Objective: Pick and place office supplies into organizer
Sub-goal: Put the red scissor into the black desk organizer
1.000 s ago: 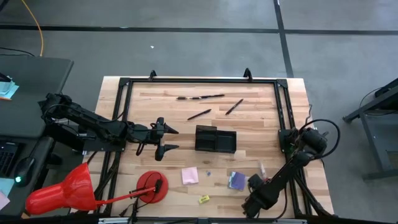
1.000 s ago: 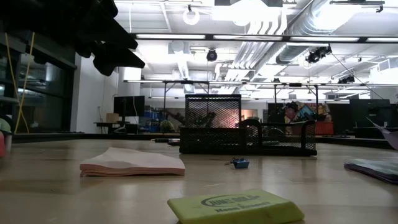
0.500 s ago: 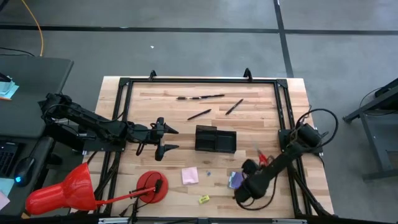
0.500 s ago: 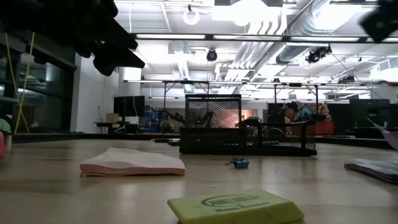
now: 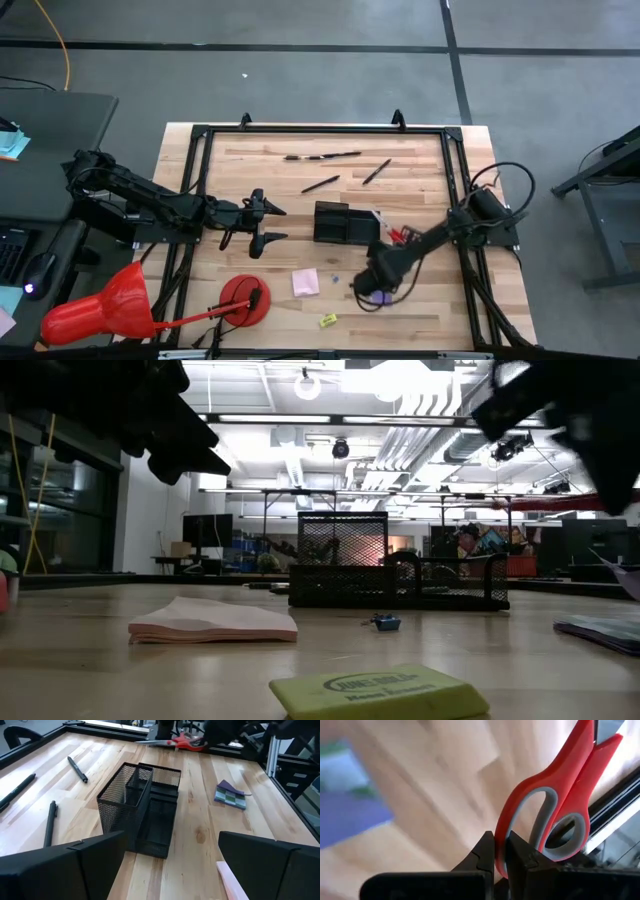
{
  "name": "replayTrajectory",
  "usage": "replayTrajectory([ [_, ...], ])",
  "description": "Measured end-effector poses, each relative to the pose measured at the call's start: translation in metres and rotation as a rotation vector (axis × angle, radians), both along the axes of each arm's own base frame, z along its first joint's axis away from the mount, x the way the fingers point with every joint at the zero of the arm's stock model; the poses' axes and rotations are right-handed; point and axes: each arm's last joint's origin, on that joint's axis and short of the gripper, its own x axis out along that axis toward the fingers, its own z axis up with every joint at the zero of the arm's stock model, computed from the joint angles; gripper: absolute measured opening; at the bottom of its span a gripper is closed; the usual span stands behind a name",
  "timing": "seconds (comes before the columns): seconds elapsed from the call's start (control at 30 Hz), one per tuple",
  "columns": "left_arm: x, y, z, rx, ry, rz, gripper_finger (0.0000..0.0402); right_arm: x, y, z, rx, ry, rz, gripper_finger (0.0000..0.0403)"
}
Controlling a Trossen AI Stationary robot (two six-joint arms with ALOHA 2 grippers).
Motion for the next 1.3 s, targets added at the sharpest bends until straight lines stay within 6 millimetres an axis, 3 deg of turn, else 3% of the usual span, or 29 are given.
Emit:
replayTrajectory([
  [0.2,0.0,0.0,0.0,0.023,0.004,-0.009,0.0312,0.016,-0.012,0.014,0.0,-0.06,0.061,0.0005],
  [0.33,0.0,0.0,0.0,0.023,0.004,-0.009,0.0312,0.031,-0.011,0.041,0.009,-0.175,0.116,0.0005],
  [0.43,0.0,0.0,0.0,0.023,0.004,-0.01,0.0312,0.042,-0.008,0.072,-0.022,-0.323,0.174,0.0005],
  [0.63,0.0,0.0,0.0,0.023,0.004,-0.009,0.0312,0.054,0.013,0.128,-0.044,-0.669,0.275,0.0005],
  [0.73,0.0,0.0,0.0,0.023,0.004,-0.009,0.0312,0.055,0.033,0.141,-0.033,-0.81,0.362,0.0005],
  [1.07,0.0,0.0,0.0,0.02,0.003,-0.009,0.0312,0.048,0.08,0.13,-0.063,-0.981,0.511,0.0005],
  [1.2,0.0,0.0,0.0,0.02,0.003,-0.009,0.0312,0.038,0.086,0.122,-0.085,-0.997,0.505,0.0005],
  [1.3,0.0,0.0,0.0,0.02,0.002,-0.009,0.0312,0.034,0.085,0.106,-0.097,-0.975,0.482,0.0005],
])
